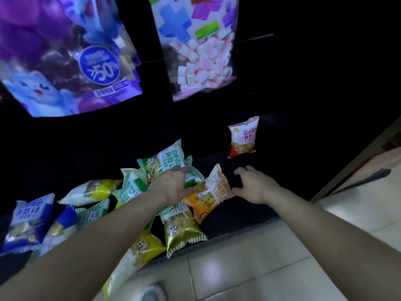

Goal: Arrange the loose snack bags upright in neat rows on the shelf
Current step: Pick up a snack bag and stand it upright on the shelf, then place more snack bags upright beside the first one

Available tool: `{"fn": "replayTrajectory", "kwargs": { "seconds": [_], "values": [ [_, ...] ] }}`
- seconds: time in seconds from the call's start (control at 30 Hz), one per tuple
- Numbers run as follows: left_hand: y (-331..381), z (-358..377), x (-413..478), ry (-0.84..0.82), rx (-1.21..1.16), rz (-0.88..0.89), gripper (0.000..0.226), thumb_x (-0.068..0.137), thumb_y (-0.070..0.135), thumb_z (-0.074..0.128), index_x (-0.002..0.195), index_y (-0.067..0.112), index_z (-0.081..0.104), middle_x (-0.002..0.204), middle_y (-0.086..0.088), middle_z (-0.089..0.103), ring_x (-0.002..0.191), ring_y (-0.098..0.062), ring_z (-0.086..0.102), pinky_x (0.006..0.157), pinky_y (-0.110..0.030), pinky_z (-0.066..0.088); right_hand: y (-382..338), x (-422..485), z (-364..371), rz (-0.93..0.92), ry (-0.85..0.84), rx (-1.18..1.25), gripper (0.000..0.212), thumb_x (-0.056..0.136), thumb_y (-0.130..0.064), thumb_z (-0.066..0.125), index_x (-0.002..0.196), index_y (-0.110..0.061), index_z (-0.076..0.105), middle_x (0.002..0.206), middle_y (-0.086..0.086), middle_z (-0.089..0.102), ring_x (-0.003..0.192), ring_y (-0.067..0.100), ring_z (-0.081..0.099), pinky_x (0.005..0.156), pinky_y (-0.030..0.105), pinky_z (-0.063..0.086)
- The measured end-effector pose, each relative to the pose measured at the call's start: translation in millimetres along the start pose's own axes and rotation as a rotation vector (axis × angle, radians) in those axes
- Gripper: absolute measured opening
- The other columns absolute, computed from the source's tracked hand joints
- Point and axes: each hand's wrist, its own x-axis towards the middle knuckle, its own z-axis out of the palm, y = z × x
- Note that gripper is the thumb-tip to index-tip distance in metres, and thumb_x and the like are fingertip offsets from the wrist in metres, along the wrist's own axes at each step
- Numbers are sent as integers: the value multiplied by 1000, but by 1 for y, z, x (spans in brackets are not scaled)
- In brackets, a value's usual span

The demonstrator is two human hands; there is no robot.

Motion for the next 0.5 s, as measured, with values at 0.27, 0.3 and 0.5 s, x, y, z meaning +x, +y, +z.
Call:
{"fn": "replayTrajectory", "kwargs": {
  "seconds": [0.27, 0.3, 0.5],
  "values": [
    [-11, 15, 5, 36, -115, 105, 64, 90, 51, 57, 146, 28, 36, 150, -2, 39, 128, -24, 47, 100, -35, 44, -6, 53, 42, 67, -91, 100, 80, 83, -47, 70, 145, -11, 34, 138, 14, 48, 121, 28, 51, 97, 42, 47],
    [-13, 17, 8, 42, -118, 106, 63, 91, 50, 57, 146, 27, 36, 150, -2, 39, 128, -24, 47, 100, -35, 43, -6, 61, 46, 75, -86, 137, 79, 83, -44, 71, 144, -11, 34, 136, 13, 50, 118, 27, 53, 95, 42, 48],
    [-39, 31, 15, 15, -114, 65, 63, 92, 48, 56, 146, 25, 35, 151, -2, 37, 127, -24, 48, 100, -39, 44, 0, 100, 71, 117, -140, 332, 116, 76, -50, 80, 157, -14, 5, 148, 9, 44, 127, 27, 49, 102, 39, 44]
  ]
}}
